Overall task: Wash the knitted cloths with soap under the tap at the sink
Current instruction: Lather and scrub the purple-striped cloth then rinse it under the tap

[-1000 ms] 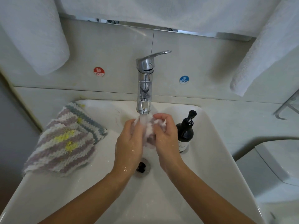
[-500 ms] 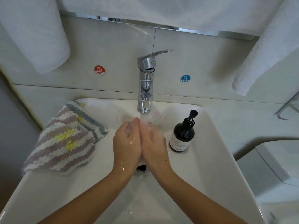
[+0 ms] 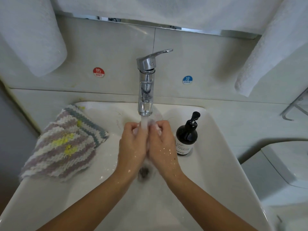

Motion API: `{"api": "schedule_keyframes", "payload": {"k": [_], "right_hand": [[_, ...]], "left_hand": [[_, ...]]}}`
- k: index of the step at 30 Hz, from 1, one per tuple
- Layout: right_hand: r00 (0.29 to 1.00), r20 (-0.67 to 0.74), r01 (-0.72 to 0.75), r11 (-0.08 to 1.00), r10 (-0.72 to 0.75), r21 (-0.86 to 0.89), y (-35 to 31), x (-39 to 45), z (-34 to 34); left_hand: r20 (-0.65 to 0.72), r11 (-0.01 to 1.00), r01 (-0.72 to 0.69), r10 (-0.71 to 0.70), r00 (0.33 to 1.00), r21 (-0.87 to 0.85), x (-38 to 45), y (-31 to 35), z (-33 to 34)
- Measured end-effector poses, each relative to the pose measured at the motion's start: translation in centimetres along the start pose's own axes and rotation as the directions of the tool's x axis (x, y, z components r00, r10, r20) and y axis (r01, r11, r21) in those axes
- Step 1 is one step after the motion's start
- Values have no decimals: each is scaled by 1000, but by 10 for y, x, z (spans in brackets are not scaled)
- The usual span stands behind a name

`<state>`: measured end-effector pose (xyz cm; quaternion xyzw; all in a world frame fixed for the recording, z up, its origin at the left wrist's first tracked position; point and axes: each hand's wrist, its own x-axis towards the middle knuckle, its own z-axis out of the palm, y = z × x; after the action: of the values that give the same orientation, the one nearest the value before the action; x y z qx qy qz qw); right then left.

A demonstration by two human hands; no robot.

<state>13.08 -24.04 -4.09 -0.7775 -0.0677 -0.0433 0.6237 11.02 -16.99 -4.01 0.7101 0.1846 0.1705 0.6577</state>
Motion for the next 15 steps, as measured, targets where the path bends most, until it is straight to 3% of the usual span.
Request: {"api": "schedule_keyframes", "payload": {"k": [9,15], "right_hand": [[999,-17,-36,970,42,239,-2,2,-9],[998,-55,40,968,-27,248,-2,3,-7]], "left_hand": [[3,997,31,-31,1000,-77,-1,0,-4],[148,997,51,-41,988,-65,-4,3,-4]]}}
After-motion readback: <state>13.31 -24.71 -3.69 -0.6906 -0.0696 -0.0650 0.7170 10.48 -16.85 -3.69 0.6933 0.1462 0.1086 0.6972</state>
